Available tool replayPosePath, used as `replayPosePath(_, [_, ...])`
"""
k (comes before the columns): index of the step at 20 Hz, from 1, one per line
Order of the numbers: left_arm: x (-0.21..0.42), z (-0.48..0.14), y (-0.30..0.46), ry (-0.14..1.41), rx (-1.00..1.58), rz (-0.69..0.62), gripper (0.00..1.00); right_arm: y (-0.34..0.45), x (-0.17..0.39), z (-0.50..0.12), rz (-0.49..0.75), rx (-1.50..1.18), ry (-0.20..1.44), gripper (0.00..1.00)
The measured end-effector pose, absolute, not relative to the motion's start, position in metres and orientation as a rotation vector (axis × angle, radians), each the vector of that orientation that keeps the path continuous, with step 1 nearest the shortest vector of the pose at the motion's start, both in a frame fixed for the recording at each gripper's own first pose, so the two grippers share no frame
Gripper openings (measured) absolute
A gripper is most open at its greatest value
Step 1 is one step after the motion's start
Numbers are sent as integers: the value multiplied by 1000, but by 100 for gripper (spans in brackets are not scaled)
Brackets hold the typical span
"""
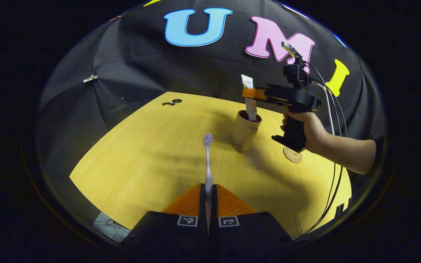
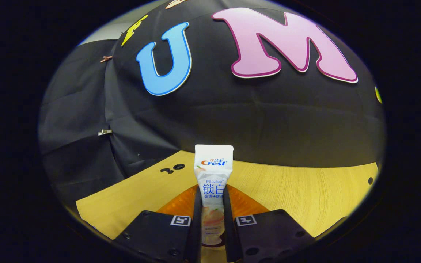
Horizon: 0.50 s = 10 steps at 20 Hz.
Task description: Put the toothbrush and toothpaste on the desktop into the cup, then pick up the cup and place it on the coaster on the desktop.
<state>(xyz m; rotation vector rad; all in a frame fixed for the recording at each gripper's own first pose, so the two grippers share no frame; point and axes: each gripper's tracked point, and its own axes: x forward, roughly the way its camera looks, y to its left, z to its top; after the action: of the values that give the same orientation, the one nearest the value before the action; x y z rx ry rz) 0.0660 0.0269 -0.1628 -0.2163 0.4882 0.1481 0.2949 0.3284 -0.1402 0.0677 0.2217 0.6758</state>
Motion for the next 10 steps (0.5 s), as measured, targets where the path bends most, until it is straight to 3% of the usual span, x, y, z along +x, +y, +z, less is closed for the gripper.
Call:
replayPosePath(2, [61,-161,25,499,-223,140,6,327,294,-150,676,63,234,31])
replayPosePath(3, [61,-160,22,502,-224,137,6,327,292,-156,676,66,250,25])
replayPosePath(5, [64,-154,17,501,-229,130,6,327,287,-166,678,72,278,39])
replayPosePath(6, [68,-154,13,502,-229,122,1,329,285,-173,683,64,293,43])
replayPosePath(7, [72,-152,10,503,-225,117,6,328,282,-178,688,55,306,46])
replayPosePath(8, [78,-150,9,498,-222,112,6,327,280,-177,689,56,304,63])
replayPosePath(9, [86,-148,8,489,-221,108,6,327,279,-173,696,69,296,66])
replayPosePath(10, [95,-145,8,476,-220,103,6,324,275,-170,699,76,291,76])
